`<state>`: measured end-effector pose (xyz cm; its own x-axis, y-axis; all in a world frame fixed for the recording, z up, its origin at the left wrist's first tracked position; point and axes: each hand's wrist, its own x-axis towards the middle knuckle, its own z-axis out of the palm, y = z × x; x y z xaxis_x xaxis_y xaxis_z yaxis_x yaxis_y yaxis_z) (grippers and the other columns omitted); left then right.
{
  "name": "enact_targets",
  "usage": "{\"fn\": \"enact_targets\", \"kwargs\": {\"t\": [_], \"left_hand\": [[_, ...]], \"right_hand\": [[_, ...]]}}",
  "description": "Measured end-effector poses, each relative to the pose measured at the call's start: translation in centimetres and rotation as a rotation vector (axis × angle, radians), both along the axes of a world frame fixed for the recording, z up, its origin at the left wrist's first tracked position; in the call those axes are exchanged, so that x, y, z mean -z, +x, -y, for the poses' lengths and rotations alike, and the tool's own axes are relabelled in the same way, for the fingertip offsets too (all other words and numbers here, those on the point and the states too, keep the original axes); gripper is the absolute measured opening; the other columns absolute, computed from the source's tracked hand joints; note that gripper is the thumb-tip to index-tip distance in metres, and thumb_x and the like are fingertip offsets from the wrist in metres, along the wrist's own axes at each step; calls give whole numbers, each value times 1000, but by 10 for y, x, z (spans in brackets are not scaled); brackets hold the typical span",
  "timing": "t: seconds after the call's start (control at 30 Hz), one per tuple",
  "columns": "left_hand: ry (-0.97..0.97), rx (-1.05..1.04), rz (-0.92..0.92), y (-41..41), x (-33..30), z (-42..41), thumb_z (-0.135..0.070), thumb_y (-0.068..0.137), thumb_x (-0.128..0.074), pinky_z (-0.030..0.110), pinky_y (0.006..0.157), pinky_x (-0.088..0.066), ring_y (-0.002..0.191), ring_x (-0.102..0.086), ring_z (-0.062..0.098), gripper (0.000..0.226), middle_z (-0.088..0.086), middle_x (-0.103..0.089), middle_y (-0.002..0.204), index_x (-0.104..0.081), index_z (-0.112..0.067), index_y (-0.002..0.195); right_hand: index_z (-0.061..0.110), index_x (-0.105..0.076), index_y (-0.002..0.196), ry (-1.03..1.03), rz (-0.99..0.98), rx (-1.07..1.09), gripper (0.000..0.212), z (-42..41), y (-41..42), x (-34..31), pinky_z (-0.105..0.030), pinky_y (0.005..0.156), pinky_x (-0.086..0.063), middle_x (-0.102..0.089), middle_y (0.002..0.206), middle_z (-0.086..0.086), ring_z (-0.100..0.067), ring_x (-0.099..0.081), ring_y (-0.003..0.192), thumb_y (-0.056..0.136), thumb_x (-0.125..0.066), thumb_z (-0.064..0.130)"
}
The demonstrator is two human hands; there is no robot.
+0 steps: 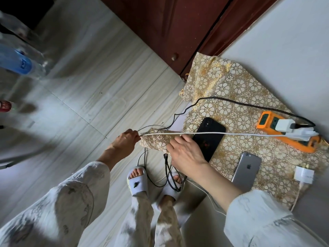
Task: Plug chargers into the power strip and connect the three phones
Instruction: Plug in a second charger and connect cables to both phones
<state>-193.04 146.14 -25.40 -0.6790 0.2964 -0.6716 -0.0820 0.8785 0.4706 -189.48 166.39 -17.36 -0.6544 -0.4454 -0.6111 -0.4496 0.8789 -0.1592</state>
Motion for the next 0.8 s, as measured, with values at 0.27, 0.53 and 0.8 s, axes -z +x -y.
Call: {"fn": "enact_targets", "kwargs": {"t": [0.27, 0.53, 0.8], "left_hand": [[-73, 68, -133, 3, -5, 15, -33, 95, -38, 38, 79, -43, 92, -61, 37, 30, 12, -66, 100, -60, -14, 103], [-195, 205, -79, 18, 10, 15, -17, 95, -38, 34, 88, -40, 105, -58, 27, 21, 7, -60, 115, -55, -11, 106], [-242, 153, -39, 24, 14, 19, -33, 98, -30, 39, 83, -43, 101, -59, 35, 34, 14, -62, 111, -51, -9, 111]], "right_hand": [[6, -46, 120, 45, 0, -20, 37, 4, 0, 5, -40, 106, -24, -52, 124, -10, -25, -42, 118, 85, -40, 15], [8, -43, 124, 80, 8, -48, 39, 7, -5, 3, -39, 105, -24, -49, 129, -8, -23, -38, 122, 86, -42, 20], [11, -42, 123, 122, 10, -115, 36, 8, -6, 0, -39, 104, -25, -48, 129, -7, -21, -36, 123, 90, -40, 24]]}}
